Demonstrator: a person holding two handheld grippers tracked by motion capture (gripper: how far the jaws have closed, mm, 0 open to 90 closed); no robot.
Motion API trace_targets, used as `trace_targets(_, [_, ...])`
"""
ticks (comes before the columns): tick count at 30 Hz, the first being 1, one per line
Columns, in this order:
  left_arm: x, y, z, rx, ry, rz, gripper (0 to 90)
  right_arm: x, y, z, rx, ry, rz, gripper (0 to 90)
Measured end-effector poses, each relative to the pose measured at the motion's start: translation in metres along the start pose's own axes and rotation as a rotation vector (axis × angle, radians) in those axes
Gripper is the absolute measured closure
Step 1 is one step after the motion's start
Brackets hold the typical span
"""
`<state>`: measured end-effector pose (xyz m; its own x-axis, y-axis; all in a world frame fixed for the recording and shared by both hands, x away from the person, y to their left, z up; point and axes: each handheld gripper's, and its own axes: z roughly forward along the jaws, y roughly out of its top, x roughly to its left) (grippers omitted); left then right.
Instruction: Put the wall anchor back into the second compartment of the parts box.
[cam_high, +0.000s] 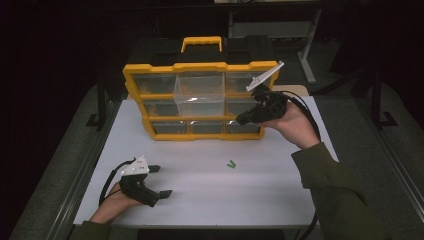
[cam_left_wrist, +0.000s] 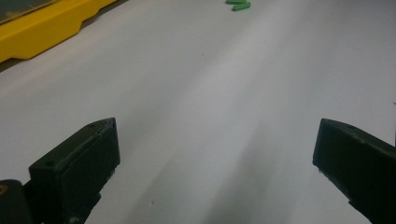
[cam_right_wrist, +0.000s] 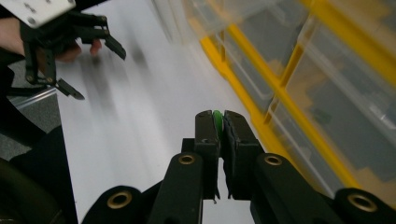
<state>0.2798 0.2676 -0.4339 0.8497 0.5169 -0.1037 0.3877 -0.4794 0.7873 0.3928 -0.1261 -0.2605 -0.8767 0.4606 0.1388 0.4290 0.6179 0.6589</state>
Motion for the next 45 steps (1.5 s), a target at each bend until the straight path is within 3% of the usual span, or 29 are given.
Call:
trace_targets(4, [0.0,0.0,0.0,0.0,-0.003,-0.001,0.6,0.002,0.009,-0.009,-0.022,0.005,0.02,84.3])
trace_targets(15, [-0.001,0.0,0.0,0.002,-0.01,-0.02,0.7,0.004,0.036,-0.032,-0.053,-0.01,-0.019,84.3])
trace_targets(17, [0.0,0.0,0.0,0.001,-0.01,-0.018,0.8,0.003,0.044,-0.039,-0.058,-0.024,-0.047,84.3])
trace_targets(23, [0.001,0.0,-0.002,-0.001,-0.005,-0.005,0.8,0.005,0.058,-0.052,-0.075,-0.037,-0.06,84.2])
trace_targets(25, [0.0,0.0,-0.001,0.001,-0.01,-0.012,0.8,0.007,0.064,-0.056,-0.076,-0.038,-0.041,84.2])
trace_targets(27, [0.0,0.0,-0.001,0.001,-0.01,-0.017,0.8,0.005,0.068,-0.059,-0.086,-0.033,-0.06,84.2])
trace_targets(32, [0.0,0.001,-0.003,-0.011,-0.006,-0.026,0.8,0.008,0.077,-0.062,-0.087,-0.023,-0.036,84.1])
trace_targets(38, [0.001,0.001,-0.003,-0.003,-0.008,-0.019,0.8,0.011,0.09,-0.063,-0.102,-0.016,-0.057,83.9])
trace_targets(41, [0.001,0.0,-0.003,0.002,-0.007,-0.017,0.8,0.013,0.099,-0.059,-0.098,-0.014,-0.097,83.9])
trace_targets(45, [0.001,0.001,-0.004,0.0,-0.008,-0.017,0.8,0.018,0.11,-0.052,-0.081,0.0,-0.091,83.9])
